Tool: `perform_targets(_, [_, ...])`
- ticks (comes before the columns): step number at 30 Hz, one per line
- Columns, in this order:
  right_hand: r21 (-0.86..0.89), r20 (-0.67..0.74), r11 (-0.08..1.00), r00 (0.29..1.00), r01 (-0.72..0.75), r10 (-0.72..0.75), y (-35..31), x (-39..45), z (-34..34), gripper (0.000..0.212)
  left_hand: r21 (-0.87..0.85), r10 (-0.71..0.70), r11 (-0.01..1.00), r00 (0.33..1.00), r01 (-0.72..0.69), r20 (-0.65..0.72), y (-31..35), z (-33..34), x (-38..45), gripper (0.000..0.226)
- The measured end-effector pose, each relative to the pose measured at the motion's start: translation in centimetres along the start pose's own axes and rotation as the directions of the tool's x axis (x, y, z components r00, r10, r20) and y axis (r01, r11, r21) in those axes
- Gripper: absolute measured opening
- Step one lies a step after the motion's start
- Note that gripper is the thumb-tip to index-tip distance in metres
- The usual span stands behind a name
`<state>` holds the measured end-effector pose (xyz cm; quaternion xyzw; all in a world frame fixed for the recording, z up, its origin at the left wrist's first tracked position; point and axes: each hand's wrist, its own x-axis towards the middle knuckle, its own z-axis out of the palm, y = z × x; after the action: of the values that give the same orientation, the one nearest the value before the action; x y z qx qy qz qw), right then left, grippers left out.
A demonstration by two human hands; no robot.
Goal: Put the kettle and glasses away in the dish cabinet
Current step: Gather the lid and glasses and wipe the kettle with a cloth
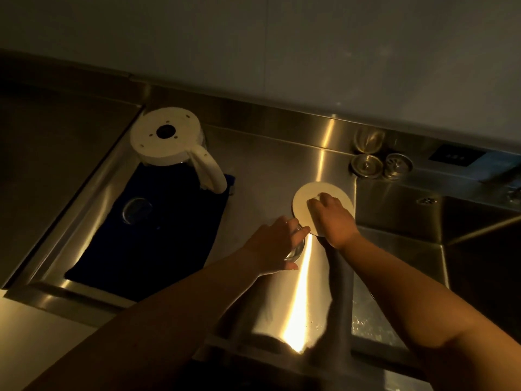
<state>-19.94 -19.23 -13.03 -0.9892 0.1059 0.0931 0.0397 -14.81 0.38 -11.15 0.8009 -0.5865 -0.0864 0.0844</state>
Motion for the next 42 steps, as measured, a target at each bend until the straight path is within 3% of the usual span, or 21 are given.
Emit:
perform_targets(8, [-0.017,0.010,0.999,0.999,-0.052,0.052,-1.3,-0.3,-0.9,0.081,0.078,0.010,0.997,1.000,-0.009,-0.010,-0.1,-1.2,-0.4,0.072])
perform_targets(14, [-0.056,-0.041,0.998,0.998,-0.042,0.040,-3.5,-1.8,-2.5,0.084,0.097,-0.071,0.993,0.997,0.069,0.018,-0.7,-3.8,-2.6,0.071])
perform_targets(23, [-0.082,-0.198,0.994,0.979,-0.066,0.049,-10.3,-4.3,-10.2,0.076,0.153,-0.044,0.986,0.985,0.070,-0.167,-3.3,-11.1,-10.1,0.061])
perform_targets(31, [-0.080,-0.342,0.997,0.939,0.015,-0.042,-23.7,-5.2,-13.6,0.071,0.195,-0.104,0.970,0.970,0.148,-0.220,-9.3,-15.9,-22.5,0.071])
perform_targets(38, [-0.141,-0.272,0.966,0.929,0.218,-0.249,-40.4,-2.7,-13.7,0.081,0.236,-0.276,0.917,0.938,0.322,-0.208,-16.5,-18.0,-36.9,0.074])
perform_targets(42, [-0.150,-0.238,0.930,0.901,0.334,-0.362,-49.4,-0.5,-13.0,0.082,0.220,-0.362,0.881,0.897,0.418,-0.254,-20.1,-18.9,-44.2,0.060])
